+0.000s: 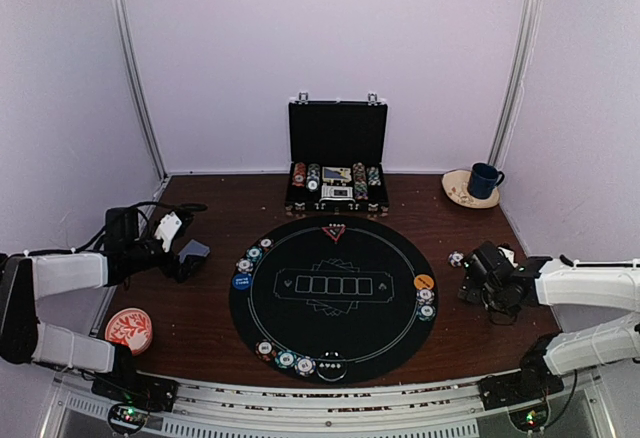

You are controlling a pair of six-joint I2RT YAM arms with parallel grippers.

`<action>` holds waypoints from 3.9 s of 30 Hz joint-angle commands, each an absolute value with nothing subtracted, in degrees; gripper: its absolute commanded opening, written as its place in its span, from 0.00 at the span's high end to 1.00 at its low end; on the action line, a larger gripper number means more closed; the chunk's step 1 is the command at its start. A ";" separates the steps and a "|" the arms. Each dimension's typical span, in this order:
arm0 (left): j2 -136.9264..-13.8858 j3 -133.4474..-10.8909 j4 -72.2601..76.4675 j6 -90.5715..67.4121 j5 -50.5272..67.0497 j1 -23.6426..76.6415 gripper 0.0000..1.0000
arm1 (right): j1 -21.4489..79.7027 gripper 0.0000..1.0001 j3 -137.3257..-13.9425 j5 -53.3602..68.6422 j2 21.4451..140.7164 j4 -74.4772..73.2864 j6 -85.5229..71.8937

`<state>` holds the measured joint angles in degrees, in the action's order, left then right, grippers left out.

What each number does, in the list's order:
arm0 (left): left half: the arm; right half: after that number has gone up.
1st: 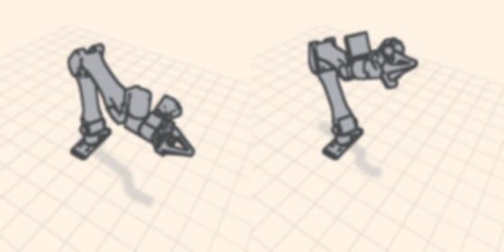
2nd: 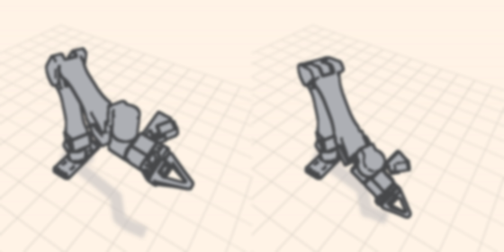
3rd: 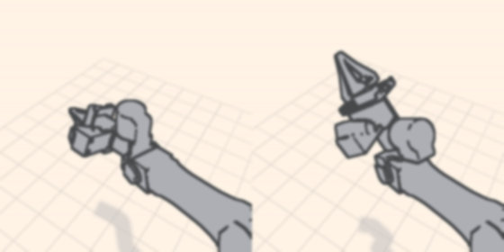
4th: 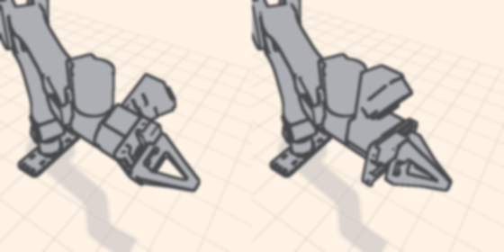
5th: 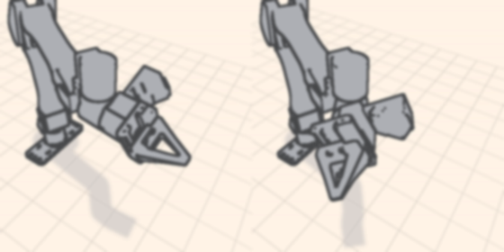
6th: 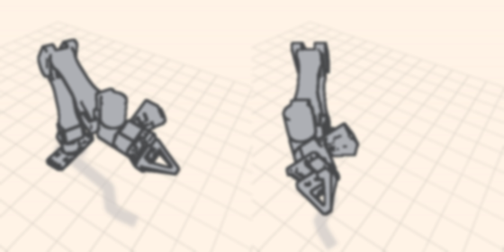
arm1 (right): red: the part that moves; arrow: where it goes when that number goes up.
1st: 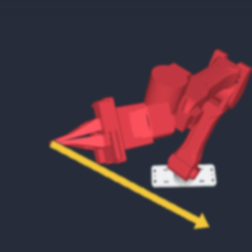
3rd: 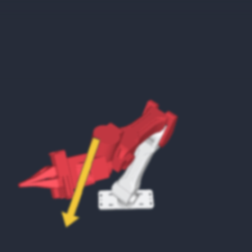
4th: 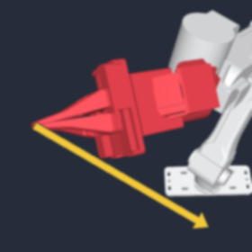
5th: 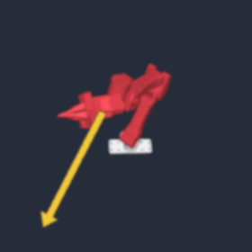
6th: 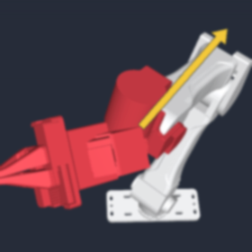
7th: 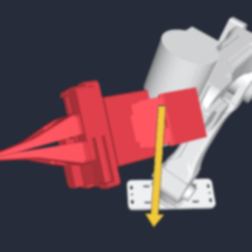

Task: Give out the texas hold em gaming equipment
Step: Pick up the poker chip from the center of the board, then place the poker chip in the big blind area.

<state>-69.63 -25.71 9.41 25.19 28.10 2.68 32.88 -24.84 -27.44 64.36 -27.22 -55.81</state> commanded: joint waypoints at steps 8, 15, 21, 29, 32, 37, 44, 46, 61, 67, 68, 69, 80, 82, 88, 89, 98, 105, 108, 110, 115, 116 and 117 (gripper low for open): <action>-70.39 -26.70 11.76 25.86 28.48 2.81 0.02 | 31.16 0.12 -28.20 -22.33 70.72 -21.21 -47.32; -70.72 -26.78 11.77 25.76 28.51 2.76 0.02 | 31.02 0.17 -28.03 -22.55 73.06 -20.43 -46.90; -70.75 -26.80 11.78 25.80 28.51 2.81 0.02 | 30.61 0.26 -27.65 -22.90 73.03 -19.58 -46.21; -70.90 -26.85 11.78 25.75 28.55 2.80 0.02 | 30.15 0.36 -27.67 -22.52 73.76 -19.12 -45.41; -70.96 -26.89 11.78 25.81 28.56 2.76 0.02 | 30.06 0.37 -27.65 -22.58 74.03 -18.90 -45.18; -70.93 -26.88 11.78 25.77 28.56 2.78 0.02 | 29.93 0.41 -27.61 -22.53 74.32 -18.98 -45.15; -71.03 -26.89 11.78 25.80 28.50 2.74 0.02 | 29.88 0.49 -27.43 -22.74 74.09 -18.89 -45.13; -71.13 -26.88 11.78 25.72 28.55 2.75 0.02 | 29.84 0.53 -27.60 -22.73 74.09 -18.98 -45.09; -71.54 -27.11 11.62 25.67 28.52 2.81 0.02 | 30.01 0.64 -28.04 -24.25 73.02 -20.41 -45.56; -71.65 -27.07 11.64 25.71 28.47 2.79 0.02 | 30.60 0.65 -28.81 -24.96 69.49 -21.85 -45.10; -71.69 -27.21 11.62 25.67 28.43 2.80 0.02 | 30.77 0.66 -28.91 -24.96 69.10 -22.00 -44.78; -71.67 -27.23 11.61 25.62 28.47 2.81 0.02 | 31.03 0.66 -29.12 -24.97 68.64 -22.20 -44.68; -71.83 -27.23 11.60 25.64 28.29 2.80 0.02 | 43.10 0.68 -32.13 -26.04 66.14 -25.92 -46.48; -71.80 -27.20 11.61 25.50 28.28 2.80 0.02 | 47.67 0.67 -33.07 -27.12 66.52 -27.25 -48.59; -71.66 -27.25 11.51 25.53 28.19 2.75 0.02 | 60.37 0.67 -35.98 -29.24 71.11 -30.30 -57.62; -71.59 -27.24 11.47 25.53 28.18 2.76 0.02 | 62.21 0.67 -36.38 -29.38 72.63 -30.61 -59.11; -71.29 -27.17 11.43 25.57 28.14 2.81 0.02 | 71.39 0.68 -38.03 -29.98 78.49 -31.60 -70.46; -71.33 -27.16 11.47 25.63 28.20 2.80 0.02 | 73.75 0.69 -36.32 -29.80 77.07 -31.62 -74.80; -71.24 -27.15 11.43 25.63 28.13 2.76 0.02 | 73.89 0.69 -35.11 -29.48 77.21 -30.96 -75.78; -71.19 -27.14 11.43 25.59 28.10 2.79 0.02 | 73.99 0.69 -34.81 -29.37 77.53 -31.00 -76.23; -71.04 -27.15 11.47 25.58 28.08 2.81 0.02 | 74.26 0.69 -34.95 -29.28 79.02 -31.54 -76.90; -71.10 -27.15 11.43 25.62 28.11 2.81 0.02 | 74.26 0.69 -35.00 -29.35 79.53 -31.52 -76.86; -71.10 -27.13 11.43 25.58 28.11 2.81 0.02 | 74.27 0.69 -35.13 -29.46 79.94 -31.45 -76.87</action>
<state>-71.46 -25.71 9.39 25.19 28.05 2.68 73.65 -35.24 -27.49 78.48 -30.65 -75.46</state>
